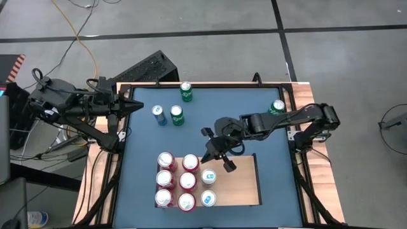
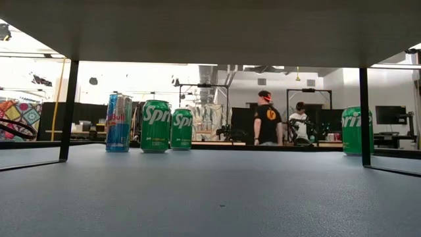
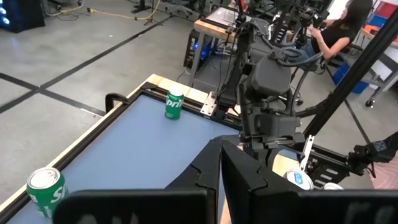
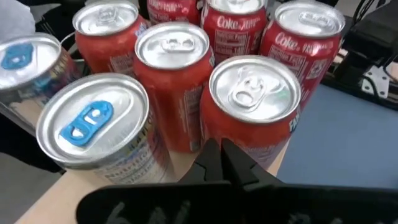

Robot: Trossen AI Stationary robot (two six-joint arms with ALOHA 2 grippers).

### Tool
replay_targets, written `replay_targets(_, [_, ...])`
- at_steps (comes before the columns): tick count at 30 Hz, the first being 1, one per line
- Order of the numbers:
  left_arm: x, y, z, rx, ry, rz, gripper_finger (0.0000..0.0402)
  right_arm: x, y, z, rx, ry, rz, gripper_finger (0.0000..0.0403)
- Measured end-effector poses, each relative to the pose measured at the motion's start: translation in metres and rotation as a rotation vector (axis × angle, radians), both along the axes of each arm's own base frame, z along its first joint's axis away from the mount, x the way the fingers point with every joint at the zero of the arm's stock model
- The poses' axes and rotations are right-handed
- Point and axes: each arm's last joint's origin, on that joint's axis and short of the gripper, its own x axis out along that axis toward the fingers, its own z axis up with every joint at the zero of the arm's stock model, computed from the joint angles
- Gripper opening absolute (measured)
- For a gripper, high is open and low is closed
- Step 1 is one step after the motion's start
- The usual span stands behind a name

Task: Place canned beverage on shelf
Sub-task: Adjust the red soda can on the shelf

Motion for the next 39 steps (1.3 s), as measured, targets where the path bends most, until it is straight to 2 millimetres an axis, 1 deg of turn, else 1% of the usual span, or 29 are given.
replay_targets(11, [-0.0001,0.0001,0.0000,0.002,0.000,0.000,0.0000,0.0022,0.0000,0.0045,0.017,-0.052,0.020,0.0000])
replay_targets(25, [0.0000,0.0000,0.0000,0.003,0.001,-0.001,0.0000,0.0026,-0.0020,0.0047,0.017,-0.054,0.016,0.0000])
replay_targets(29, [0.0000,0.0000,0.0000,0.003,0.001,-0.001,0.0000,0.0022,-0.0033,0.0049,0.043,-0.051,0.066,0.0000])
replay_targets(39, [0.0000,0.0000,0.0000,0.003,0.001,-0.001,0.0000,0.0037,-0.0044,0.0030,0.057,-0.048,0.097,0.0000])
